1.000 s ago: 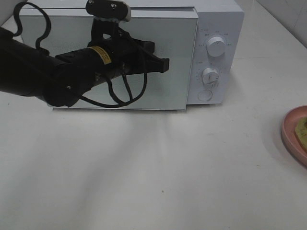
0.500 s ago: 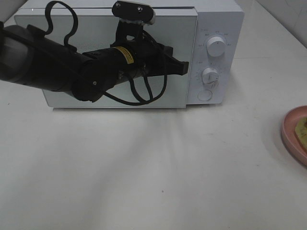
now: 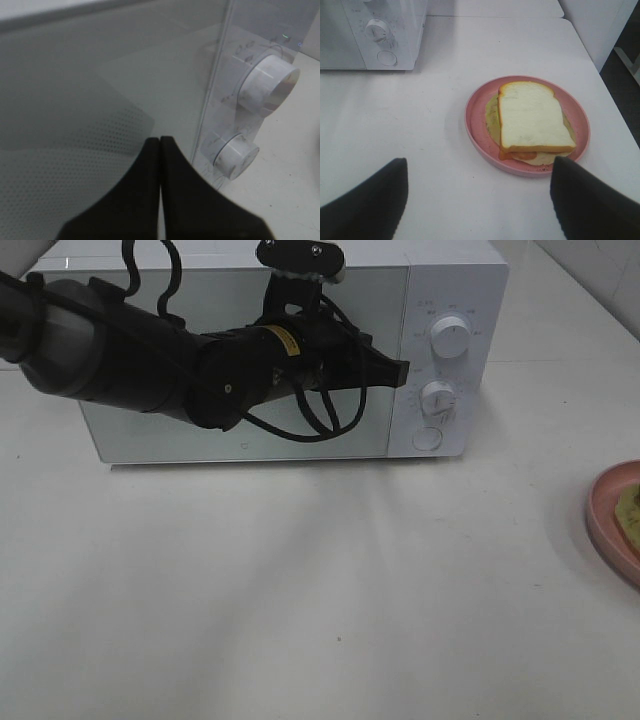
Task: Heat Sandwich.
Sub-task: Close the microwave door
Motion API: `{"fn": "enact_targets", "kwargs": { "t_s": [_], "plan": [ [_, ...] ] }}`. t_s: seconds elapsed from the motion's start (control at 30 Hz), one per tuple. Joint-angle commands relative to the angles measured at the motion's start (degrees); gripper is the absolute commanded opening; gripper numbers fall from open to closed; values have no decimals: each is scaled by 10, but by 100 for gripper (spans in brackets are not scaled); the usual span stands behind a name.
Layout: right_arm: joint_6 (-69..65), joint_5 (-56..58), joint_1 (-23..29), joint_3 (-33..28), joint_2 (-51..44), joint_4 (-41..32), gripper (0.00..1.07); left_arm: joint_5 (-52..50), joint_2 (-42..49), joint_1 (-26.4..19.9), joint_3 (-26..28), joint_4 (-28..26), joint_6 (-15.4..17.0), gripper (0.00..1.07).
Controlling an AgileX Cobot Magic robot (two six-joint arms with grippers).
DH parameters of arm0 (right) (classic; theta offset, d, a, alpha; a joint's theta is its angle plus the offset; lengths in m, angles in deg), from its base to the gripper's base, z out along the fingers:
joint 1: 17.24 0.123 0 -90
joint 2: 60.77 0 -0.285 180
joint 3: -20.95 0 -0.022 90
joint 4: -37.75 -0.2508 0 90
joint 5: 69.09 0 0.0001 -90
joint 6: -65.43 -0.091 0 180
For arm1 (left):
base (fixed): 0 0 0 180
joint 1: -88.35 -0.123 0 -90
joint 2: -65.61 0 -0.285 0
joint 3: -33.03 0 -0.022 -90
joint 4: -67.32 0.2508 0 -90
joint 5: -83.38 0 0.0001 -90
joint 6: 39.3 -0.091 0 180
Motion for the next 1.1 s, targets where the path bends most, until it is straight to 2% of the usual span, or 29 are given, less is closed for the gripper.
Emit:
{"fn": "enact_targets", "kwargs": {
  "t_s": [0.03, 0.4, 0.8, 0.97, 1.03, 1.07, 1.1],
  "plan": [
    [4, -5, -4, -1, -17, 2, 75, -42, -1, -20, 14, -40, 0, 0],
    [4, -5, -4, -1, -17, 2, 75, -40, 8, -11, -3, -40, 1, 0],
    [3, -5, -4, -1, -17, 2, 75, -44, 81, 36, -103, -40, 1, 0],
    [3, -5, -4, -1, -17, 2, 75, 44, 115, 50, -117, -40, 1, 0],
    [3, -5, -4, -1, -17, 2, 75, 122, 135, 54, -117, -31, 0, 15],
    [3, -5, -4, -1, -17, 2, 75, 122, 135, 54, -117, -31, 0, 15],
    [3, -5, -4, -1, -17, 2, 75, 153, 142, 54, -117, -27, 1, 28]
  ]
}}
